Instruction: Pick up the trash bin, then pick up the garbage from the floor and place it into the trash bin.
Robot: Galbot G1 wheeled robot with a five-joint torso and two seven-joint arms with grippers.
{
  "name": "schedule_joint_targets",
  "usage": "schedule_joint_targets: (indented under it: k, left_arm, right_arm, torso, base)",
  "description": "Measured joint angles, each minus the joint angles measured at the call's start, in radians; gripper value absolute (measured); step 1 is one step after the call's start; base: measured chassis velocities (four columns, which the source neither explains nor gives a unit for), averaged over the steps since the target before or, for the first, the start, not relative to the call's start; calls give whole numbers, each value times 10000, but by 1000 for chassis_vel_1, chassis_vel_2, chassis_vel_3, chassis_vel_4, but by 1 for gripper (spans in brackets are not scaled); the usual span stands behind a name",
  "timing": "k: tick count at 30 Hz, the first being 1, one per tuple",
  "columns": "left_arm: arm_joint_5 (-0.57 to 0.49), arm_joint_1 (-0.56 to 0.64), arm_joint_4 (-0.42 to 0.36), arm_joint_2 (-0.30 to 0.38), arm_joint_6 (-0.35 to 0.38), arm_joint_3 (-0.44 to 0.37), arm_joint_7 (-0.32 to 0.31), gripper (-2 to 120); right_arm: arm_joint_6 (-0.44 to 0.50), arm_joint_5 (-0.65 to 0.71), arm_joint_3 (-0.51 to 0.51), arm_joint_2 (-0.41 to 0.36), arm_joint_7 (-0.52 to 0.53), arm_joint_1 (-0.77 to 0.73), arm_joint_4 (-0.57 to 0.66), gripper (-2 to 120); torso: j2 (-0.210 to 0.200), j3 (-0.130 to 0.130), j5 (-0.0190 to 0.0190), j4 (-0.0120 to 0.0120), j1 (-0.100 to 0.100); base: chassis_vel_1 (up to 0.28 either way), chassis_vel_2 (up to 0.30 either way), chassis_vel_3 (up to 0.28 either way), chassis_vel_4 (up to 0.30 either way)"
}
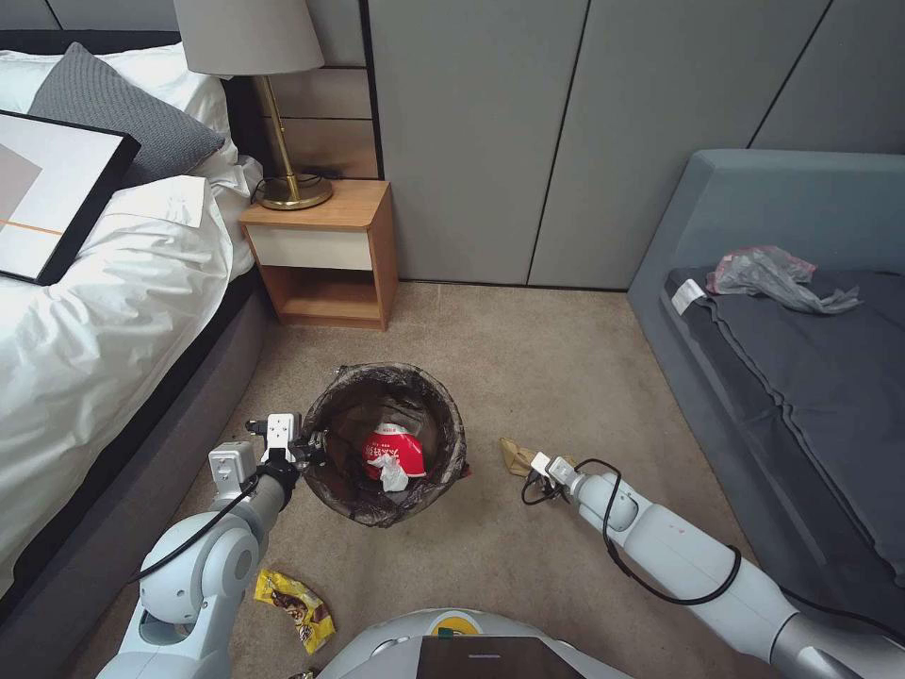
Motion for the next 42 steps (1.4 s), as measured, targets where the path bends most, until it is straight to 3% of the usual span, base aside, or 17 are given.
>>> schedule_joint_targets:
  k: [7,10,11,15,16,18,22,24,25,27,28,30,37,39,41,42]
  left_arm:
    - [1,-18,-20,17,0,11,4,0]
    - [1,-73,-20,23,-1,83,-2,0]
    - [1,-73,-20,23,-1,83,-2,0]
    - [30,-88,28,27,0,170,-6,0]
    - [30,-88,28,27,0,170,-6,0]
    - [104,-70,89,11,0,255,1,0]
    - [171,-28,117,-17,0,311,8,0]
    - [169,17,123,11,0,349,38,0]
    - [169,17,123,11,0,349,38,0]
    - [134,18,135,57,0,364,49,0]
    - [134,18,135,57,0,364,49,0]
    - [128,5,145,77,0,392,55,0]
    - [136,-20,133,-1,0,413,57,0]
    - [152,-22,108,-44,0,400,62,0]
    - [164,-23,102,-107,0,344,77,0]
    - [164,-23,102,-107,0,344,77,0]
  right_arm:
    - [-444,696,517,-294,100,-257,1025,0]
    - [-1013,2307,1459,-623,492,-506,2530,0]
    - [-1013,2307,1459,-623,492,-506,2530,0]
    - [-1736,4448,2388,-1178,1424,-647,4765,0]
    - [-1736,4448,2388,-1178,1424,-647,4765,0]
    - [-2132,5932,2661,-1749,2260,-680,6127,0]
    - [-2459,7207,3118,-2089,2872,-735,7392,0]
    - [-2787,9051,4021,-2291,3786,-691,8800,0]
    - [-2787,9051,4021,-2291,3786,-691,8800,0]
    - [-2837,10992,4856,-2512,4390,-470,9797,0]
    - [-2837,10992,4856,-2512,4390,-470,9797,0]
    - [-2841,12763,5356,-2812,4853,235,10707,0]
    - [-2832,14300,4919,-3320,4807,1863,11884,0]
    - [-2830,14772,4393,-3481,4304,2574,11991,0]
    - [-2820,14581,2901,-3489,3593,3471,11973,0]
    - [-2820,14581,2901,-3489,3593,3471,11973,0]
  torso:
    - [0,0,2,1,0]
    - [0,0,1,-3,0]
    - [0,0,1,-3,0]
    - [1,0,0,2,0]
    - [1,0,0,2,0]
    - [1,0,-2,1,0]
    - [1,-1,-1,-3,0]
    - [1,-1,-2,0,0]
    - [1,-1,-2,0,0]
    - [1,-1,0,0,0]
    - [1,-1,0,0,0]
    - [1,-1,-1,-2,0]
    - [1,-1,-7,3,0]
    - [1,0,0,1,0]
    - [1,0,1,1,0]
    - [1,0,1,1,0]
  base:
    - [0,0,0,0]
    - [0,0,0,0]
    - [0,0,0,0]
    - [0,0,0,0]
    - [0,0,0,0]
    - [0,0,0,0]
    - [0,0,0,0]
    - [0,0,0,0]
    - [0,0,0,0]
    - [0,0,0,0]
    - [0,0,0,0]
    - [0,0,0,0]
    - [0,0,0,0]
    - [0,0,0,0]
    - [0,0,0,0]
    - [0,0,0,0]
